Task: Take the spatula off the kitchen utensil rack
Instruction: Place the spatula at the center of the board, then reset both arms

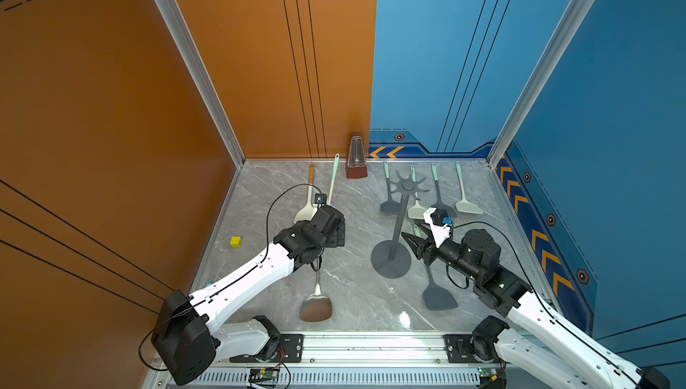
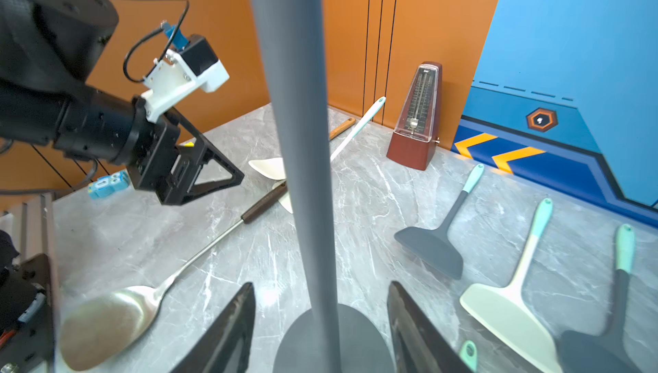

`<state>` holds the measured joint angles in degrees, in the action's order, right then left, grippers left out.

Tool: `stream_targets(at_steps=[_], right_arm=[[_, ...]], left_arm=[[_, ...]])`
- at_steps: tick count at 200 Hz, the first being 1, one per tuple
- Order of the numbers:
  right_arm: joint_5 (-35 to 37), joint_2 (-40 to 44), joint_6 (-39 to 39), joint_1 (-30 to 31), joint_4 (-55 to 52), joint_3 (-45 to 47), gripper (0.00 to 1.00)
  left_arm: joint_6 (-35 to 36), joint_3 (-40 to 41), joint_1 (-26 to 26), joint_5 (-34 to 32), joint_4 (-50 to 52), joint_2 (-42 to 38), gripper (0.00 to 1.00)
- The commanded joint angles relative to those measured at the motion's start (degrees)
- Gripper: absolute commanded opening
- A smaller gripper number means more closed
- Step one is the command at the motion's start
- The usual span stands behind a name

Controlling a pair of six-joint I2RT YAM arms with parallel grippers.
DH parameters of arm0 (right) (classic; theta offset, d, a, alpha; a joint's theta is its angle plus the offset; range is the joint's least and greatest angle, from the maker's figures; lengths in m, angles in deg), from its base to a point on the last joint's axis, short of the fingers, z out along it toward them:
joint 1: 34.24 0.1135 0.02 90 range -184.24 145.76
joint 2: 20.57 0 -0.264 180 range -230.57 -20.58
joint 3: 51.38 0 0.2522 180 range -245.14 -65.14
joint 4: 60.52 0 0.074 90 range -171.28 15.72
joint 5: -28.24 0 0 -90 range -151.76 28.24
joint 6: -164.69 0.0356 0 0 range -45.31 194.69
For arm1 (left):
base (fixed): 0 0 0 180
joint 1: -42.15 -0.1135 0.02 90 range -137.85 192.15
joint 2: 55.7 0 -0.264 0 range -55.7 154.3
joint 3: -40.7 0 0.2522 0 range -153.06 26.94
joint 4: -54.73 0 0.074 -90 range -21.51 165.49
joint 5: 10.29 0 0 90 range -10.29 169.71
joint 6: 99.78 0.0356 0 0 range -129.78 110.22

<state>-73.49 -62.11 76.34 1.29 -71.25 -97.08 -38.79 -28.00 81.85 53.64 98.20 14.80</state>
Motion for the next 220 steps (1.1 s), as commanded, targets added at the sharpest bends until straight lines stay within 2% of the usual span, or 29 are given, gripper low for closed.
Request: stream_targets(at_steps=[1,23,33,48,51,60,81,106,118,128,137,147,168,180,195,200,220], right_arm=[[1.33,3.90,-0.15,0.93,-2.75,0.14,0.66],[3.47,8.01,-0.38,1.12,-4.56,0.61,0.74],[5.79,9.92,-0.47,1.03,-5.82,0.96,0.82],[12.29,11.75,0.02,0.28,-7.66,1.78,0.93],[13.86,11.89,0.40,-0.06,-7.94,1.99,0.99],[18.71,11.92,2.63,-1.62,-8.81,2.36,1.00],[27.60,8.46,13.02,-10.48,-12.74,0.23,1.00],[27.64,2.59,21.98,-24.22,-14.59,-0.29,1.00],[27.80,-0.75,22.89,-29.00,-12.88,0.31,1.00],[29.87,-4.61,22.12,-31.28,-10.00,0.85,1.00],[33.16,-8.76,21.27,-32.49,-6.53,1.47,1.00],[36.23,-14.63,20.86,-33.95,-2.97,1.39,1.00],[35.03,-27.41,19.42,-36.29,1.86,-0.62,1.00],[33.57,-32.89,17.91,-36.16,8.39,0.59,1.00],[31.58,-37.16,17.12,-35.98,17.46,3.10,1.00],[31.09,-37.16,16.72,-35.78,16.28,2.23,1.00],[31.59,-37.32,9.08,-33.14,25.22,4.67,1.00]], left_arm=[[2.72,-1.30,-0.33,-2.05,0.44,-0.11,0.98],[3.49,-1.32,-0.76,-3.25,0.24,-1.17,0.99],[4.40,-0.55,-0.93,-4.52,-0.91,-2.80,0.99],[6.12,1.61,-2.28,-6.05,-3.08,-6.31,0.99],[6.63,2.24,-2.69,-6.04,-3.68,-7.06,0.99],[8.12,4.30,-3.88,-6.33,-5.37,-9.81,0.99],[10.29,11.25,-6.52,-12.45,-9.42,-17.98,0.99],[17.88,22.50,-12.80,-13.96,-18.22,-30.72,0.99],[20.24,29.19,-15.69,-14.89,-28.25,-36.15,0.99],[22.94,36.67,-17.88,-12.16,-39.48,-38.54,0.99],[23.40,41.87,-20.20,-11.28,-46.96,-38.50,0.98],[23.52,43.17,-22.86,-11.33,-47.26,-37.66,0.98],[26.07,43.40,-24.22,-11.50,-48.77,-34.34,0.98],[26.66,44.42,-26.40,-8.44,-52.68,-31.33,0.98],[26.72,44.53,-28.41,-5.83,-55.33,-26.57,0.98],[27.01,44.95,-28.80,-4.68,-57.51,-24.84,0.98],[27.13,46.32,-30.22,-3.17,-69.13,-16.70,0.98]])
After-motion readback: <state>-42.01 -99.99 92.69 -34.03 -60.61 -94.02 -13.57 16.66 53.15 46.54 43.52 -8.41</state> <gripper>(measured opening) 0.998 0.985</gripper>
